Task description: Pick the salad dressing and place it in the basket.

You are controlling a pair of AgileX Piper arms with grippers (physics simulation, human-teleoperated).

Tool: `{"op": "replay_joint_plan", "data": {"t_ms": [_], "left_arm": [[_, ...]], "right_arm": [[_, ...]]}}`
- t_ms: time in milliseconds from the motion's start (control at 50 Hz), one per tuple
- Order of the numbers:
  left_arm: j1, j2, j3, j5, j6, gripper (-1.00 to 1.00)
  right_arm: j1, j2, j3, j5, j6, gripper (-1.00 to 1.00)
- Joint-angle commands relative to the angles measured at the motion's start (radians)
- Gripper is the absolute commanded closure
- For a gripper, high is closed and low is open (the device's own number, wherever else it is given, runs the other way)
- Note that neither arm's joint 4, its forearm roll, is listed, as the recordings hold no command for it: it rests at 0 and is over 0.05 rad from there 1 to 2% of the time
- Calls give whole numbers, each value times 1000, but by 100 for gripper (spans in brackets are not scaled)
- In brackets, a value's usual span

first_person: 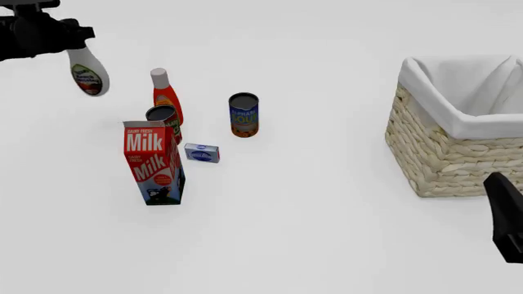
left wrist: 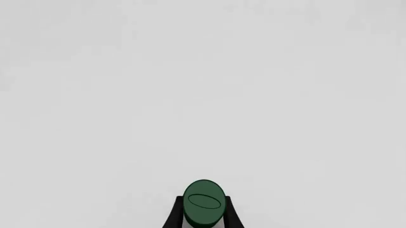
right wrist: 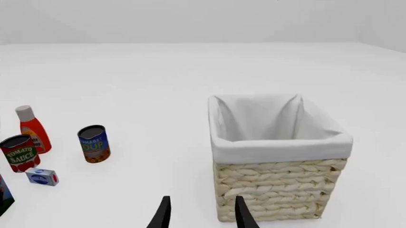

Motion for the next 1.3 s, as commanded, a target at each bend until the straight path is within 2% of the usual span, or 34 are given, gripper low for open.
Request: {"op": "replay_joint_plan", "data": {"t_ms": [20,80,120,200,360,420,540,700,880,1020,1300], "left_arm": [[-21,-107,-42,31,11,100],[-46,-154,-34,33,19,100],[-60,-183,-57,58,-10,100],[-86,-221,-66,74,-1,100],[-206,-295,-85,125,16,100],[-286,-344,-62,133,29,100],[-358,-421,-25,116,49,100],[-470,-501,15,121,40,100],[-596,-532,85,115,64,100],[-681,-515,125,101,121,100],[-782,-476,134,97,72,100]], "right_arm": [[7,-2,-8,6,-2,-100],[9,-3,-9,6,-2,-100],[11,-6,-10,10,-1,-100],[13,-11,-12,16,-1,-100],[15,-18,-14,23,0,-100],[14,-23,-15,28,0,-100],[14,-24,-12,27,1,-100],[16,-19,-11,22,0,-100],[18,-17,-8,18,2,-100],[20,-17,-3,15,1,-100],[16,-33,-11,33,-3,-100]]}}
